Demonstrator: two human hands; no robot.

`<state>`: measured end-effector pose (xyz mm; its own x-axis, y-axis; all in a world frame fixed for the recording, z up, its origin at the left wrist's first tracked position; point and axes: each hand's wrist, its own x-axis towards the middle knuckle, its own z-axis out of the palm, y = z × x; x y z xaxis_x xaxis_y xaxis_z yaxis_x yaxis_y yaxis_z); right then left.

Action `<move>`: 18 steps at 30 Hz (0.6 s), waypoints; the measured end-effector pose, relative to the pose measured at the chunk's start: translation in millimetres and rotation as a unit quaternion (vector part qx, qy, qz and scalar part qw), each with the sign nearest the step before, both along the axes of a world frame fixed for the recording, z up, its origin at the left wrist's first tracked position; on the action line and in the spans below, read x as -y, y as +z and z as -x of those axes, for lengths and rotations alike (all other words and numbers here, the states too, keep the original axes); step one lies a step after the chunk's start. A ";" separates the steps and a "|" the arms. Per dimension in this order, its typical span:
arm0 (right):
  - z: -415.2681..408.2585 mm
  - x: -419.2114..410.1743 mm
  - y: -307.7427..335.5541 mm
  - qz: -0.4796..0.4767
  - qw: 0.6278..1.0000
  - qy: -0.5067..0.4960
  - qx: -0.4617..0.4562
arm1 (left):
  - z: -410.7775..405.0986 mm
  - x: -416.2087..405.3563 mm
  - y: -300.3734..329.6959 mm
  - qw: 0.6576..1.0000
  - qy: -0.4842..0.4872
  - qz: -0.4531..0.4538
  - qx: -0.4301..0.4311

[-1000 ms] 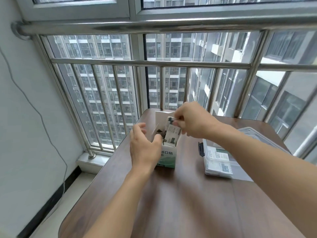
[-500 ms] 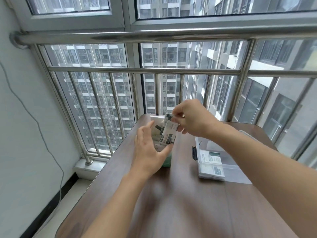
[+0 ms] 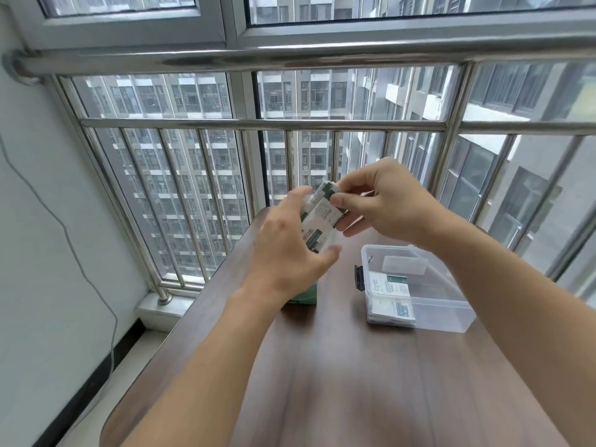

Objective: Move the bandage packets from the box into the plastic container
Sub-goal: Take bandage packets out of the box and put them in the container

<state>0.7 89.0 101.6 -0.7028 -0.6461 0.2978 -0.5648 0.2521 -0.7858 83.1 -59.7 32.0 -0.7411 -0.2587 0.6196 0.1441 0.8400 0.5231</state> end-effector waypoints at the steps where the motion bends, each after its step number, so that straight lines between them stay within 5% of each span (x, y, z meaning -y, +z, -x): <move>1: -3.0 -4.5 1.0 0.007 1.000 0.005 0.004 | -2.1 -4.1 3.6 1.000 0.000 0.001 0.004; 4: -11.5 -19.0 -4.2 0.009 1.000 0.005 0.005 | -8.3 -19.8 1.7 0.998 -0.002 -0.055 0.032; 6: -15.7 -28.7 -14.9 -0.007 1.000 -0.005 -0.006 | -14.3 -37.0 -4.0 0.972 -0.062 -0.206 0.094; 9: -21.7 -41.8 -31.4 -0.013 1.000 -0.021 0.010 | -27.7 -64.6 -8.3 0.832 -0.192 -0.467 0.227; 13: -35.1 -63.0 -52.6 0.035 0.991 -0.009 0.132 | -38.1 -88.4 -19.3 0.623 -0.302 -0.651 0.311; 15: -43.0 -69.9 -64.7 0.088 0.976 -0.007 0.199 | -37.4 -97.4 -24.7 0.571 -0.328 -0.685 0.311; 18: -50.7 -78.2 -77.1 0.124 0.961 -0.047 0.244 | -33.9 -111.4 -28.3 0.553 -0.327 -0.702 0.307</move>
<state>51.4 167.2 24.5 -0.8496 -0.5246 0.0553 -0.0981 0.0541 -0.9937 117.0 51.7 3.8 -0.9201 0.2821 -0.2716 -0.3893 -0.5839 0.7124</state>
